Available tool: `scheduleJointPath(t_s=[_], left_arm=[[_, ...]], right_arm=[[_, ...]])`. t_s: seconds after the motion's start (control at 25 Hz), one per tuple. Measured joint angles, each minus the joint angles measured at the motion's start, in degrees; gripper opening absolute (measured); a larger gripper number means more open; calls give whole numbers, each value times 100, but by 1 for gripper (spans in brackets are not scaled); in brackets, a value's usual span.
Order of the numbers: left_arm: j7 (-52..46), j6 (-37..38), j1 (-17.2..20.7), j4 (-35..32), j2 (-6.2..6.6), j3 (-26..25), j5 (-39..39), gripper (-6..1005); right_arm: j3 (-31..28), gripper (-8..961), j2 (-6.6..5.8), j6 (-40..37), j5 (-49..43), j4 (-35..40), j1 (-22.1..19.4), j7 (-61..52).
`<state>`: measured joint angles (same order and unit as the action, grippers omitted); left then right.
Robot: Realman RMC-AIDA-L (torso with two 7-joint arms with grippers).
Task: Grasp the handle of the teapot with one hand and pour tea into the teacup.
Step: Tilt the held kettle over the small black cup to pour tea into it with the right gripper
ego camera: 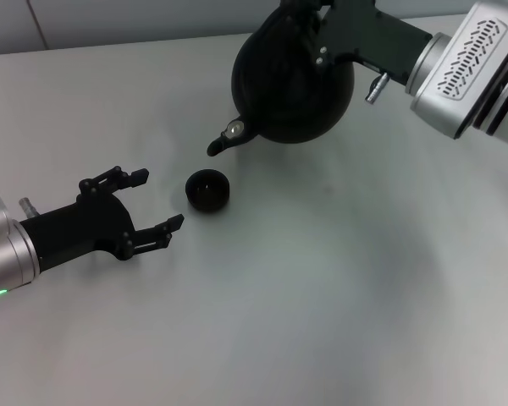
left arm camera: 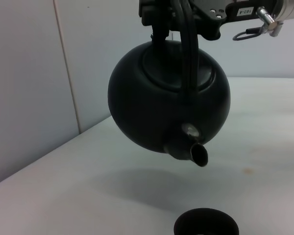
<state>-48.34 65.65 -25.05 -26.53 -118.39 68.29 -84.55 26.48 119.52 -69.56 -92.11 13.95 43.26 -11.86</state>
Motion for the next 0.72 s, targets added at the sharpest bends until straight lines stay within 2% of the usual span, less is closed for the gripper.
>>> scheduleJointPath(t_s=[0.72], left_arm=[[0,0,19,16,0,0,0,859]], right_arm=[[349,82,-8,123,-36,149,-10,23]])
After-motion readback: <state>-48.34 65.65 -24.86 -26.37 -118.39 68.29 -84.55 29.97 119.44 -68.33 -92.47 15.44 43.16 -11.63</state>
